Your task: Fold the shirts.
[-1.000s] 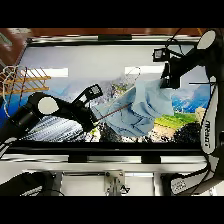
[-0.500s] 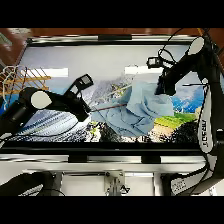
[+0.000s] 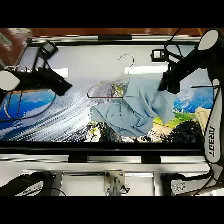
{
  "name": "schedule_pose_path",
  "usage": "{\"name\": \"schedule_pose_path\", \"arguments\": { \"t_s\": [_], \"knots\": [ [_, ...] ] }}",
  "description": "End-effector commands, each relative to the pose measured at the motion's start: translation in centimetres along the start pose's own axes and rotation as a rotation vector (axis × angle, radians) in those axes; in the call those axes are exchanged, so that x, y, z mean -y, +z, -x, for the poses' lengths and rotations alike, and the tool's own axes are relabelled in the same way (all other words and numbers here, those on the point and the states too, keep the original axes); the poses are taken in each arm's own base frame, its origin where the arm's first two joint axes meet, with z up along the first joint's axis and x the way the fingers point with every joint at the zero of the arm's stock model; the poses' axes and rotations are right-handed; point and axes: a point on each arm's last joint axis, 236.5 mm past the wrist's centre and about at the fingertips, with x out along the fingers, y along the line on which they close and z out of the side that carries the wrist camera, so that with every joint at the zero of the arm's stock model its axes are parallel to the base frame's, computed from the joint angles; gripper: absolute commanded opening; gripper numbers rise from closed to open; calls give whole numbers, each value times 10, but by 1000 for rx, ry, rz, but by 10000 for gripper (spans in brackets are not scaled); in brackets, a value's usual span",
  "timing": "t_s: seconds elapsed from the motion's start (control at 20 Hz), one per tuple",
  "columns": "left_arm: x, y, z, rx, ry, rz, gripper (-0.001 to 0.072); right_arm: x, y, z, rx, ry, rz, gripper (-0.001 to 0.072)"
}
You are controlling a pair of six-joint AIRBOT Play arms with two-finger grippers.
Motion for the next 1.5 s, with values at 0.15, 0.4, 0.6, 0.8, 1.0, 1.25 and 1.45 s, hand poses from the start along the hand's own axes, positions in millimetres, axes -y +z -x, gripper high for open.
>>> {"name": "schedule_pose_path", "arguments": {
  "t_s": [0.15,0.4,0.6,0.8,1.0,1.25,1.45],
  "knots": [
    [-62,54,91,127,131,269,550,-21,33,51,99,-93,-162,78],
    [-25,11,85,-67,19,487,543,-50,68,95,235,-126,-346,77],
    [26,3,46,-106,-122,560,540,-65,74,117,267,-157,-459,77],
    [108,10,-13,-35,-319,653,504,-72,76,126,279,-170,-499,77],
    [158,16,-63,41,-393,789,505,-76,75,125,270,-152,-527,77],
    [187,27,-105,67,-438,959,507,-75,71,125,258,-159,-542,77],
    [189,24,-112,56,-442,982,506,-72,66,124,239,-175,-553,77]
  ]
}}
